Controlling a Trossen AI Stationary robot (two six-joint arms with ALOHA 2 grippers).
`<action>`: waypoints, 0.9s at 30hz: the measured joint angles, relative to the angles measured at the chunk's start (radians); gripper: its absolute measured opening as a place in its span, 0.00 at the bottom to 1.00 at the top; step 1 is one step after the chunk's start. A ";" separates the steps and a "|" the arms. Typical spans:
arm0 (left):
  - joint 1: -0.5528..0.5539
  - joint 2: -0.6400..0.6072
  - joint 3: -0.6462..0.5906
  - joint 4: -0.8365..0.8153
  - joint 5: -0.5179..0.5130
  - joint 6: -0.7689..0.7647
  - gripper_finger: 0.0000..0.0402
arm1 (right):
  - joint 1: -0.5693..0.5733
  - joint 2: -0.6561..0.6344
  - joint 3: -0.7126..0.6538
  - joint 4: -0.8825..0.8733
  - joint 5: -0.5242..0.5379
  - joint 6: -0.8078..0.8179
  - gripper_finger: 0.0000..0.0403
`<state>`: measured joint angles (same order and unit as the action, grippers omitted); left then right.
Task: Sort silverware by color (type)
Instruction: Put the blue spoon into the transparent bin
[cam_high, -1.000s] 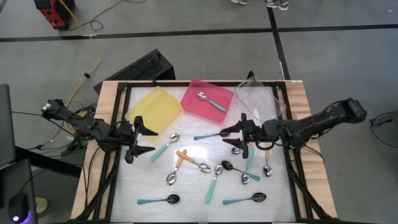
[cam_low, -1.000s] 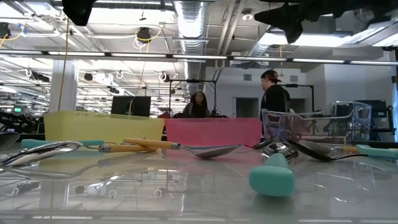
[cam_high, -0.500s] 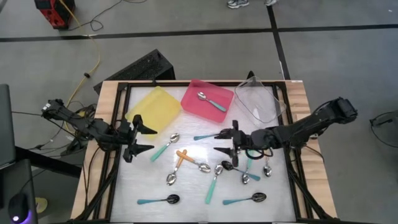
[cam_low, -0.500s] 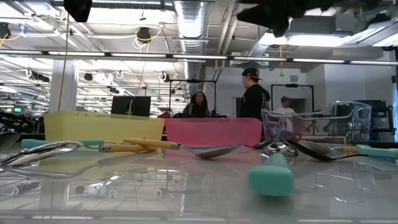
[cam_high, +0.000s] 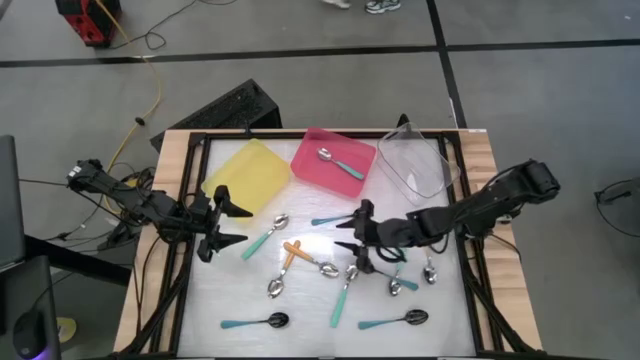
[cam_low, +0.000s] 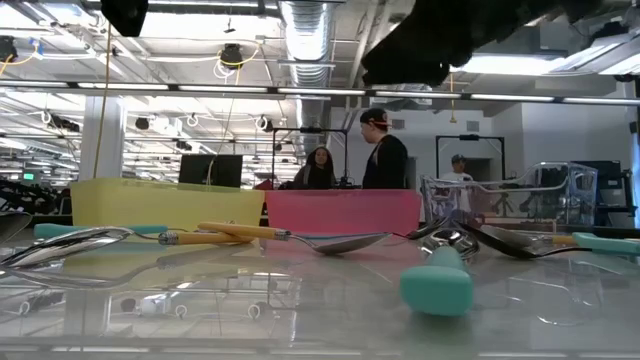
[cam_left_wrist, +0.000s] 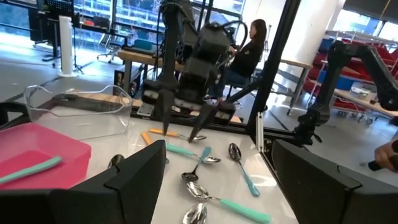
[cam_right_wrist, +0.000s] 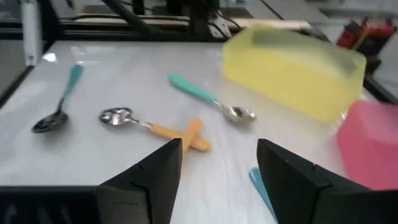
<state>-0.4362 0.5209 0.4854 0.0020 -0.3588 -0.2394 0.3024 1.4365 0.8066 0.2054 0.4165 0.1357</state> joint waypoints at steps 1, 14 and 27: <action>0.000 0.000 0.000 -0.008 -0.001 0.000 0.70 | -0.007 0.009 0.000 0.007 0.001 0.030 0.58; 0.000 0.002 0.000 -0.027 -0.007 -0.016 0.70 | 0.015 -0.017 0.000 -0.049 0.027 0.100 0.62; 0.000 0.002 0.000 -0.012 0.006 0.011 0.70 | 0.060 -0.018 0.000 -0.238 -0.055 0.256 0.71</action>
<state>-0.4358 0.5231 0.4854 -0.0103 -0.3527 -0.2287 0.3629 1.4181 0.8066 -0.0324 0.3618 0.3914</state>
